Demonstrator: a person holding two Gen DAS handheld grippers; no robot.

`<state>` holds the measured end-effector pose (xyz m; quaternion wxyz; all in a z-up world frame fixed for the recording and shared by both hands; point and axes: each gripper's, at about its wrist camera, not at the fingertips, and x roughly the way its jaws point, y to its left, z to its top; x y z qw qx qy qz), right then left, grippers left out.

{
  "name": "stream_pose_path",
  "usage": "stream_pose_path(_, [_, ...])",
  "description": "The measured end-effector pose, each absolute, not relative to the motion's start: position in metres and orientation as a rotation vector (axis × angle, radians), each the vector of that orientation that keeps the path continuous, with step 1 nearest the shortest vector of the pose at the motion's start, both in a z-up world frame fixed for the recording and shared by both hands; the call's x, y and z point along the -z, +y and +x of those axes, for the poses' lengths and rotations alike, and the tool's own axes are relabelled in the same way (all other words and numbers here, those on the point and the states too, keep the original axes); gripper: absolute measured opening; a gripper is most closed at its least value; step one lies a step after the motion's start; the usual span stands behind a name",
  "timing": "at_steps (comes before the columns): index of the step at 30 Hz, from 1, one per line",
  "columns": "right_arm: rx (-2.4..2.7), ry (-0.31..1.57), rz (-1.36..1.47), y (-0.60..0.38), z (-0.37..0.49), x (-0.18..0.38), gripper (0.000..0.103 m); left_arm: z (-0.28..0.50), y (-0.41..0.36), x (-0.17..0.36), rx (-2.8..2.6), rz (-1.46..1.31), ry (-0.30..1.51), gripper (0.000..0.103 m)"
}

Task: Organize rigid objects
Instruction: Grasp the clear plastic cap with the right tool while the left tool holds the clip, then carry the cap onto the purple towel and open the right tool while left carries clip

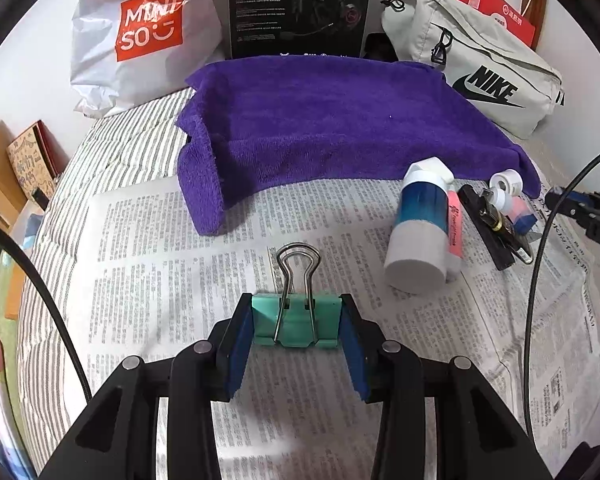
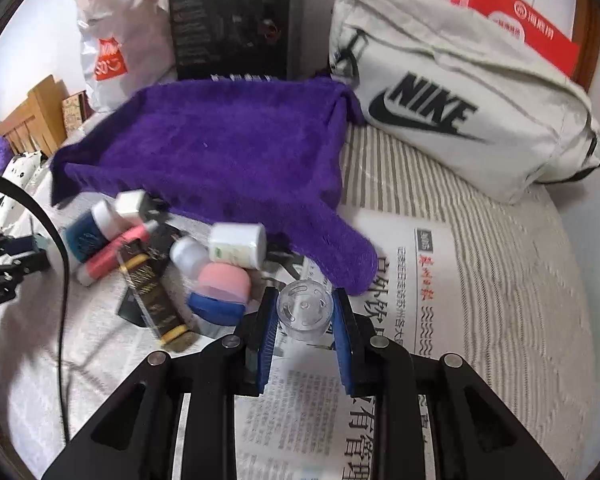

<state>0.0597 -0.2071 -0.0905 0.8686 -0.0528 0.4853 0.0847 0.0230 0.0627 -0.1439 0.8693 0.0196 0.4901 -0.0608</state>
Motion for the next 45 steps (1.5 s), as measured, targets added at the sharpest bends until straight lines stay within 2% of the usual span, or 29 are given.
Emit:
stream_pose_path(16, [-0.263, 0.983, -0.094, -0.189, 0.063, 0.048, 0.027, 0.014, 0.071, 0.107, 0.127, -0.012, 0.992, 0.039])
stream_pose_path(31, [-0.273, 0.972, -0.037, -0.181, 0.123, 0.030, 0.027, 0.078, 0.087, 0.065, 0.146, -0.022, 0.926, 0.039])
stream_pose_path(36, [-0.279, 0.969, -0.056, -0.174, 0.151, 0.034, 0.027, 0.112, 0.091, 0.066, 0.147, -0.027, 0.930, 0.039])
stream_pose_path(45, [-0.247, 1.012, -0.060, -0.178, 0.219, 0.075, 0.027, 0.169, 0.096, 0.085, 0.162, -0.068, 0.954, 0.039])
